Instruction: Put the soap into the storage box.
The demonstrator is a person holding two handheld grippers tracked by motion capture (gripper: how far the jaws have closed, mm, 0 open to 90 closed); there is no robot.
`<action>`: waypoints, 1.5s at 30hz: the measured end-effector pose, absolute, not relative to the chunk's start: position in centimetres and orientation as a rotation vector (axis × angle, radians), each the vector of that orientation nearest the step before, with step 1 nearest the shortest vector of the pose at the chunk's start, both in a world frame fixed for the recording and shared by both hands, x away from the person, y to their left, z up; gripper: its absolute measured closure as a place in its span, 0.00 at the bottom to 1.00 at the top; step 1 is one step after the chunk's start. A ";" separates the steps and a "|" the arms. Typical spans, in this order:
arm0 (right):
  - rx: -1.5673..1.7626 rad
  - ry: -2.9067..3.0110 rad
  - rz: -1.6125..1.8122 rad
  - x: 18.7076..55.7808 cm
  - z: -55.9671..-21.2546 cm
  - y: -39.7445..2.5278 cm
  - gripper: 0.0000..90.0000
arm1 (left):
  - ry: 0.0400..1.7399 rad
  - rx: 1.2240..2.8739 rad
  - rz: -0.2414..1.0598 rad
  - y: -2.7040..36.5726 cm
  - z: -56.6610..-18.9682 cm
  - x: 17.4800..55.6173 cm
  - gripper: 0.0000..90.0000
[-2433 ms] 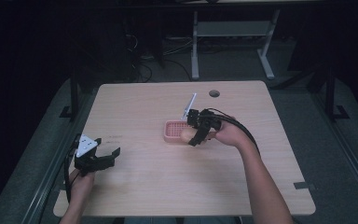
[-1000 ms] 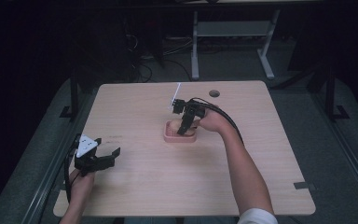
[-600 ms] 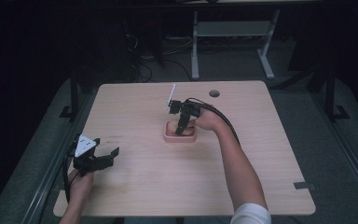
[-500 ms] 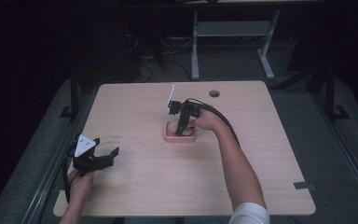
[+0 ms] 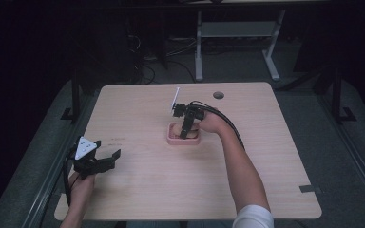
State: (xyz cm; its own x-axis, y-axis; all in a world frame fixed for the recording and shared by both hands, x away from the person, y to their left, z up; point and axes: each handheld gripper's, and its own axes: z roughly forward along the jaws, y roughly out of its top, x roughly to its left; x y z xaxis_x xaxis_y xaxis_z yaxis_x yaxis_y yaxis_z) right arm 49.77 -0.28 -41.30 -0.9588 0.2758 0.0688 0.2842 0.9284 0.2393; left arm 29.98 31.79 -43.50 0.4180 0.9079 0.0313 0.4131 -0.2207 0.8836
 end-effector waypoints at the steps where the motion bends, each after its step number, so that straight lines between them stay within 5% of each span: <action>1: -0.443 -3.051 -0.393 49.8 -41.3 -0.3 0.35 | 1.136 1.813 0.723 31.8 -43.5 30.0 0.16; 45: -0.433 -3.070 -0.385 49.9 -41.5 0.0 0.35 | 1.136 1.816 0.725 31.7 -43.5 30.0 0.16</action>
State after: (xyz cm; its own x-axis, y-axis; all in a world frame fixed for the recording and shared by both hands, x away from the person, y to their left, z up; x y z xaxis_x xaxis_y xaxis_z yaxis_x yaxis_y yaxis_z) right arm 49.90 -0.03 -41.47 -0.9614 0.2701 0.0517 0.2745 0.9313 0.2396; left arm 29.97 31.71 -43.50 0.4189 0.9074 0.0342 0.4132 -0.2240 0.8826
